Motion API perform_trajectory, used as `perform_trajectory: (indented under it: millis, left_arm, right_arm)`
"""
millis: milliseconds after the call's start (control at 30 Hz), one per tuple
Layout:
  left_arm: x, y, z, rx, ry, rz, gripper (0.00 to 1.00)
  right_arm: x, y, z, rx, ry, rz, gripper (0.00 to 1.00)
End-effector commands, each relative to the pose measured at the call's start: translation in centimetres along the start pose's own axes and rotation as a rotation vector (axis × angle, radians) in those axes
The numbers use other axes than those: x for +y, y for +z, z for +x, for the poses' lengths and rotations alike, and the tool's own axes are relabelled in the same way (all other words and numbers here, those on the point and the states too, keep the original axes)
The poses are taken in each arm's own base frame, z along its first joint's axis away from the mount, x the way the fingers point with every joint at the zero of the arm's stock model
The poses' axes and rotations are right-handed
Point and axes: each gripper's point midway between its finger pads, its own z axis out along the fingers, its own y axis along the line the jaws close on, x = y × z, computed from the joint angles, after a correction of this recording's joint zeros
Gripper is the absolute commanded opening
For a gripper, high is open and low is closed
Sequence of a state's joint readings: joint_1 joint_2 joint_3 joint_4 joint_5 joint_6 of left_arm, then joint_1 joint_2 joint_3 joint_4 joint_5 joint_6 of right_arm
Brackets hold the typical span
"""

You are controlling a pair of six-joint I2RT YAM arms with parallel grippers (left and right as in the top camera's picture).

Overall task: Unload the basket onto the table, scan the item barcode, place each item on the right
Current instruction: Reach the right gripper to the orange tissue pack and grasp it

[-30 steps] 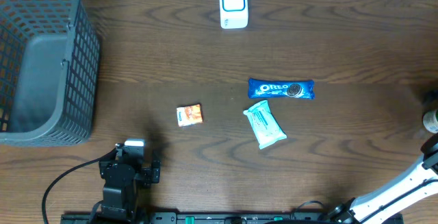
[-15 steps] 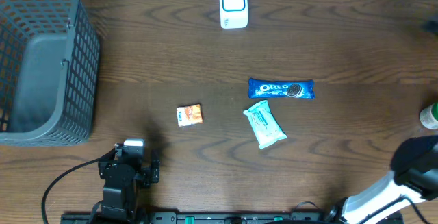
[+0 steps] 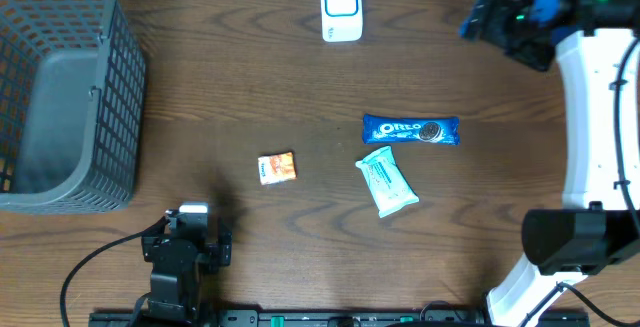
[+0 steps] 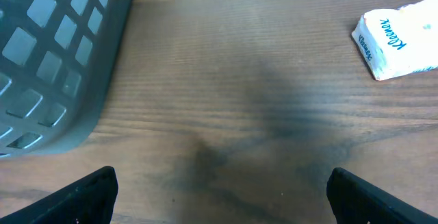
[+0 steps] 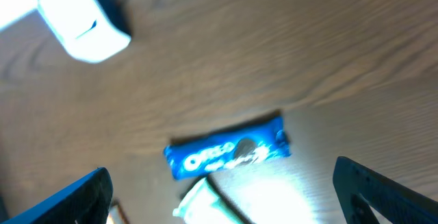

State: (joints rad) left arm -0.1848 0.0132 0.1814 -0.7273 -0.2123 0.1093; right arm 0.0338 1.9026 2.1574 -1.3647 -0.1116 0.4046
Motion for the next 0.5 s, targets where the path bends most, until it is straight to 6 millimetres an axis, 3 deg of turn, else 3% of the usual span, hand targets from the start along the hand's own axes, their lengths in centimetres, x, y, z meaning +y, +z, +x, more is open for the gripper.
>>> perform_trajectory:
  millis: [0,133,200,333,467]
  left_arm:
    - [0.4,-0.2,-3.3,-0.137,-0.008,-0.016,0.98]
    - [1.3,-2.9,-11.6,-0.491,-0.103,-0.026,0.98]
    - [1.7,-4.3,-13.8,-0.596,-0.164,-0.022,0.98]
    - [2.1,-5.5,-15.6,-0.699,-0.401,0.056,0.98]
    - [0.7,-4.5,-15.5,-0.751,-0.420,0.129,0.98]
  right_arm:
    - [3.4,-0.3,1.7,0.010,-0.094,-0.029,0.99]
    - [7.4,-0.1,4.2,0.034,-0.190,-0.072,0.99]
    - [8.6,-0.1,5.2,0.047,-0.222,-0.085,0.99]
    - [9.2,0.4,6.1,0.039,-0.246,-0.031,0.99]
    - [9.5,1.2,7.4,0.060,-0.267,-0.001,0.99]
